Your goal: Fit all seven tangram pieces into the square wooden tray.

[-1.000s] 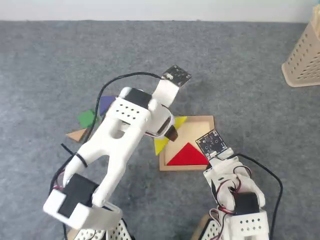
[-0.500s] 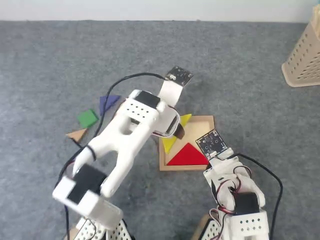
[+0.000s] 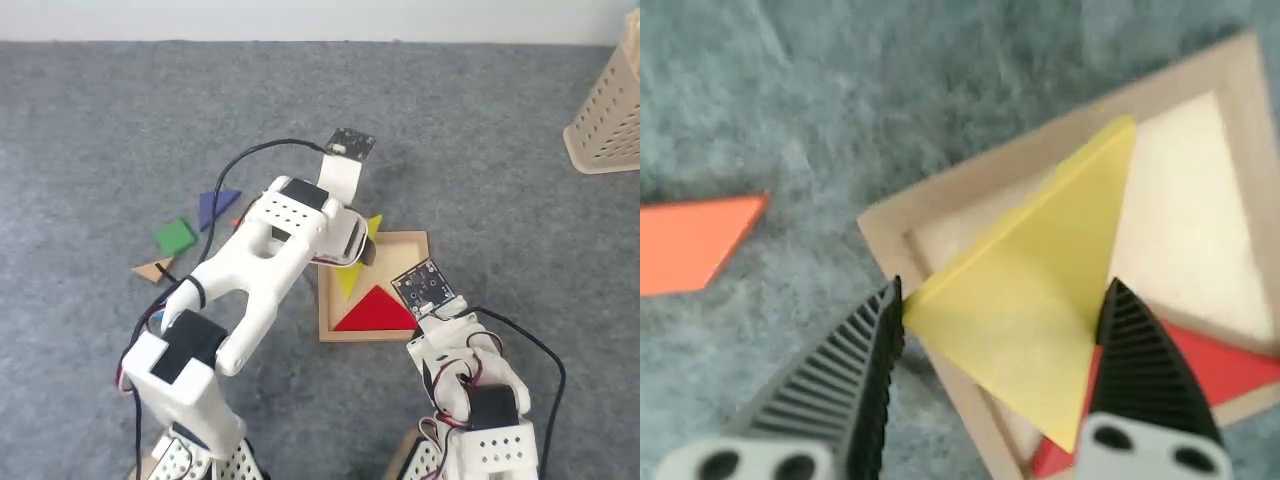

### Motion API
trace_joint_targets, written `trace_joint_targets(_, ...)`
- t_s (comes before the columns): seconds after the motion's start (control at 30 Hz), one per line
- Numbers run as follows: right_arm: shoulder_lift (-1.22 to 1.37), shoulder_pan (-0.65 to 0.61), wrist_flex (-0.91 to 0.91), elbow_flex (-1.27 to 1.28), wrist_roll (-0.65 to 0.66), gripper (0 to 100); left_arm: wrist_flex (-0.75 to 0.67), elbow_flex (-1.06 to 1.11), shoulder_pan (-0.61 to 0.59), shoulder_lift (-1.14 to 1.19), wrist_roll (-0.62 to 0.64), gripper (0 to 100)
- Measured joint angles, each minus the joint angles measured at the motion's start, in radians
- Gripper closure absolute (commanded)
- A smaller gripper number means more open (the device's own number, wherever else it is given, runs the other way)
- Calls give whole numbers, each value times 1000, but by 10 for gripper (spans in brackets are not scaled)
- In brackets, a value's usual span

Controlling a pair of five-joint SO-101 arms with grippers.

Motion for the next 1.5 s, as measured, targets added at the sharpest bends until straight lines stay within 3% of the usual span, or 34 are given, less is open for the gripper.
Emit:
trace_joint_targets(0.17,0,0,0,0,0,991,-41,-18,14,0,78,775)
trace_joint_targets(0.47,0,0,0,0,0,991,-84,-18,150,6,193,775)
trace_joint_targets(0.83,0,0,0,0,0,991,-129,-84,193,170,334,773)
trace_joint_targets(1.03,0,0,0,0,0,991,-112,-100,244,170,348,765)
trace_joint_targets(1.27,0,0,0,0,0,991,-94,-100,247,170,348,630)
trace_joint_targets(1.5,0,0,0,0,0,991,-41,-100,250,170,348,628)
